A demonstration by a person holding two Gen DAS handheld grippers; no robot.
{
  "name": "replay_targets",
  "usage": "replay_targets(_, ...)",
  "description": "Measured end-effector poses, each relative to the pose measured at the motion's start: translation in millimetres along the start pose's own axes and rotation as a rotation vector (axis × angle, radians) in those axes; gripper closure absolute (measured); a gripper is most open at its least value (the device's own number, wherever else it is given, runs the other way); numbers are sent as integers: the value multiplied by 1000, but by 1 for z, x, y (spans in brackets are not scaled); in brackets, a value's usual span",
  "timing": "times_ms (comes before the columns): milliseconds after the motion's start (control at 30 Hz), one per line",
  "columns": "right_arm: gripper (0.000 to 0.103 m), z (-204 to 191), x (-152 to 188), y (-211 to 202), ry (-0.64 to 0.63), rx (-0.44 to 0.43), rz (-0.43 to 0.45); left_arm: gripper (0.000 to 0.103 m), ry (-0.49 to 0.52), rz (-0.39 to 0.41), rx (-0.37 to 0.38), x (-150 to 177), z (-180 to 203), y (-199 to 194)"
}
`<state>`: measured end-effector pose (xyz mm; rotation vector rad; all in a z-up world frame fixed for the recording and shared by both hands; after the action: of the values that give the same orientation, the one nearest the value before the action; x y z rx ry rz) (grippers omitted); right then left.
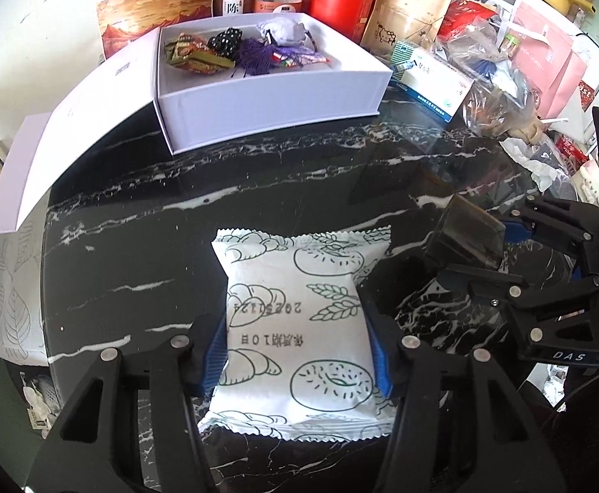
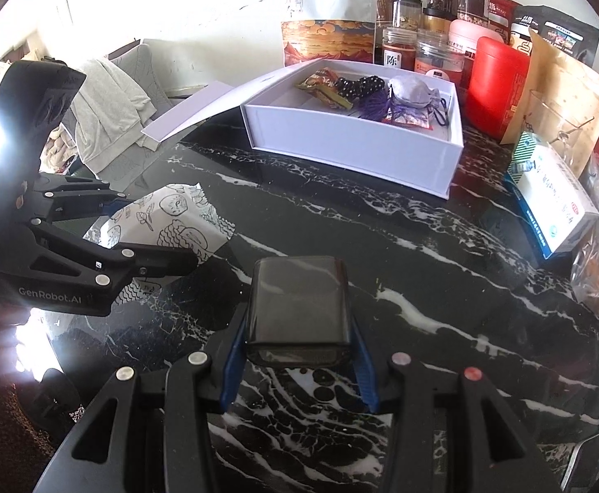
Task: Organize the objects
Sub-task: 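Lift the white packet with left tool while right tool lifts the dark case, then carry the white packet into the box with left tool while right tool carries the dark case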
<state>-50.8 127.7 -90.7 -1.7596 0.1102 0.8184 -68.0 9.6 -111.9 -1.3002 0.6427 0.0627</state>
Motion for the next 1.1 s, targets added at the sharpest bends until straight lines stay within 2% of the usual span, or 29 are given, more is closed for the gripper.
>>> replay_targets(533,57,15,-36,-18,-28,27,66,50,30,90,-17,-60,7,-28)
replay_targets(1100,57,36,-99,-14,-78,40,115,50,40,146,-40,-128,-11,-32)
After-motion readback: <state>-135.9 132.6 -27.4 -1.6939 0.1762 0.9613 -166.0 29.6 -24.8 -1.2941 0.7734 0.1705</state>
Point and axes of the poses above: each gripper's, at about its wrist camera, not at the fingertips, and y roughly the way its jaws point, z to its right, x to its underside, the point moved 9 cm from there along y, roughly the way its jaws point, and after that the axes turned 3 degrees about y, right-handed, at the moved point
